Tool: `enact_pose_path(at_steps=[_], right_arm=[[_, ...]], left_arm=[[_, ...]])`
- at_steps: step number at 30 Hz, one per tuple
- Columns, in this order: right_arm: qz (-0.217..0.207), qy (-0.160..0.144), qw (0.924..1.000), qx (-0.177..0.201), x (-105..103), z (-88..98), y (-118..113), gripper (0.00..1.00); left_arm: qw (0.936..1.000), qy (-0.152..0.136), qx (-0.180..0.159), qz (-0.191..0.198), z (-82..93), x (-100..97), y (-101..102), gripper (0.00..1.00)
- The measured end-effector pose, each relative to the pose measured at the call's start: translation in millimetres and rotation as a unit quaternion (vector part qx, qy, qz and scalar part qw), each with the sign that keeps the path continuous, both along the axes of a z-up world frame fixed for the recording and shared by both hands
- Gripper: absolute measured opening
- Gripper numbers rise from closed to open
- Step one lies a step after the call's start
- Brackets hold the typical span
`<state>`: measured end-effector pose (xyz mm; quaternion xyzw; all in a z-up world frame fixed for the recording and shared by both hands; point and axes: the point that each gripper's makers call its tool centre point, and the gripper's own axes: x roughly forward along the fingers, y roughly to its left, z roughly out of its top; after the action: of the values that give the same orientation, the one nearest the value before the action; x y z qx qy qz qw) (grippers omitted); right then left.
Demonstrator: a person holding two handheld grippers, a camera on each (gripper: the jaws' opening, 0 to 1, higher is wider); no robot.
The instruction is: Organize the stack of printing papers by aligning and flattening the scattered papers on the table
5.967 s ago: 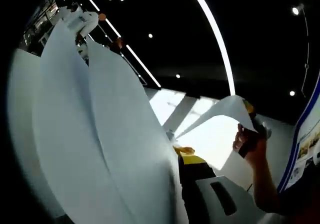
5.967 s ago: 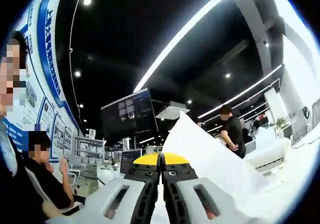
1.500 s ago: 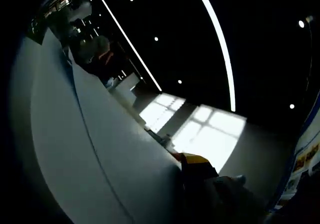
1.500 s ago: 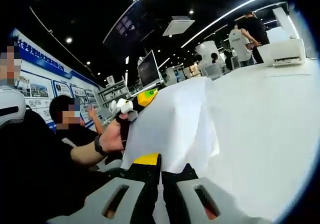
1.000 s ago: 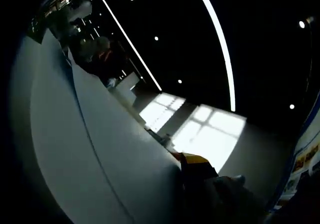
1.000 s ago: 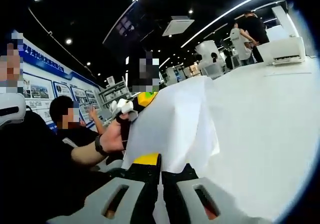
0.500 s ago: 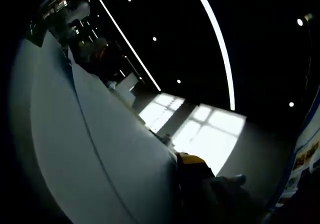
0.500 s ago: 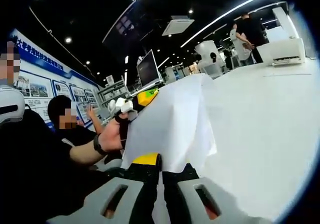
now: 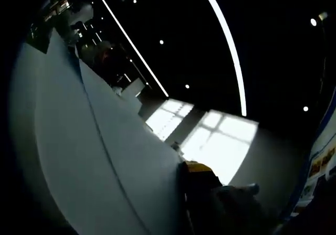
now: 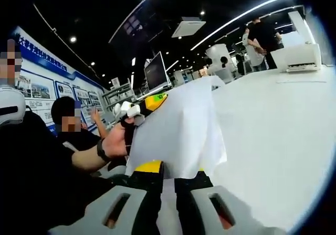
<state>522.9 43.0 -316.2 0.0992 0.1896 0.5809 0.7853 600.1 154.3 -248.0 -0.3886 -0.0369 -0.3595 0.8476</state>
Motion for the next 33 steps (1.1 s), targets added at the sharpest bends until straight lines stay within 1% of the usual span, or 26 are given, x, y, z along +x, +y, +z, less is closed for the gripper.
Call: enact_pose_path(at_steps=[9,12,17,19,20,21,27,33], right_arm=[[0.000,-0.002,1.0000,0.005,-0.2,1.4,-0.7,0.07],[-0.002,-0.004,0.9999,0.012,0.2,3.7,-1.8,0.10],[-0.006,0.002,0.9996,0.029,1.5,8.4,-4.1,0.12],[-0.007,0.002,0.9995,0.030,1.8,8.7,-4.4,0.13],[-0.012,0.005,0.9991,0.039,3.9,11.3,-6.3,0.13],[-0.013,0.006,0.9990,0.043,4.5,12.4,-6.9,0.14],[-0.024,0.011,0.9978,0.061,9.5,17.1,-10.6,0.18],[-0.034,0.016,0.9959,0.082,13.0,22.3,-15.2,0.21]], left_arm=[[0.9999,0.001,-0.012,0.001,1.5,0.4,3.8,0.07],[0.9998,0.001,-0.018,0.002,2.4,0.1,5.2,0.07],[0.9995,0.005,-0.031,0.002,3.8,0.2,7.8,0.07],[0.9994,0.005,-0.033,0.002,3.9,0.3,8.1,0.07],[0.9990,0.008,-0.044,0.001,4.7,1.1,10.8,0.07],[0.9988,0.009,-0.048,0.001,5.0,1.1,11.2,0.06],[0.9984,0.011,-0.056,0.001,6.5,1.3,12.1,0.06],[0.9979,0.006,-0.063,0.012,8.6,0.6,16.1,0.06]])
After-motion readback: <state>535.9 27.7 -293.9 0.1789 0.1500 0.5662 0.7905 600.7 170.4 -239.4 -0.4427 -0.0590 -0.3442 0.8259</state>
